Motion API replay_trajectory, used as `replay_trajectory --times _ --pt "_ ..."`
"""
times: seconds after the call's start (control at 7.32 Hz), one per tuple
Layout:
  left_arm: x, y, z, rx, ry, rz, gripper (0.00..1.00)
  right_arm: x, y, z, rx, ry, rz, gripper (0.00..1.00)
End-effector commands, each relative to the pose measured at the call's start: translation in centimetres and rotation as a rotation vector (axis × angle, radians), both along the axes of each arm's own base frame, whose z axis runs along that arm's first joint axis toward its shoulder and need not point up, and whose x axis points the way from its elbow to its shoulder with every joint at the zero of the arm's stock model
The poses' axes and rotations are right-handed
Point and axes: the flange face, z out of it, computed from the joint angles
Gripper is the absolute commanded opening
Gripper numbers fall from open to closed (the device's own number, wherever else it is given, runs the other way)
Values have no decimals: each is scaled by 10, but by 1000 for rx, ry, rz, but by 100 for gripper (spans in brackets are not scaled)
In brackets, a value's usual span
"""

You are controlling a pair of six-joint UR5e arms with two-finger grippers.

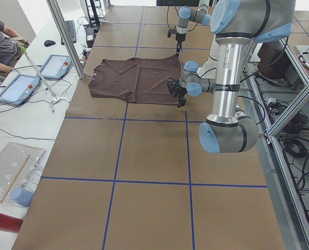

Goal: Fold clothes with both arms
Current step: 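Move both grippers to the hem corners nearest the robot and grasp them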

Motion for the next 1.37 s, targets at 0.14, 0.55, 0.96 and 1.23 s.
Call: replay_trajectory --times 0.14,0.55,0.96,1.23 --pt "5 4 0 -4 0 8 99 1 -1 0 2 1 0 0" --pt "10 10 1 -7 -9 23 93 2 -2 0 2 0 2 0" --pt "9 11 -3 -14 -34 28 28 3 -3 -1 2 -4 4 0" --pt "10 11 -7 -14 -34 30 0 5 -6 0 -6 -3 4 0"
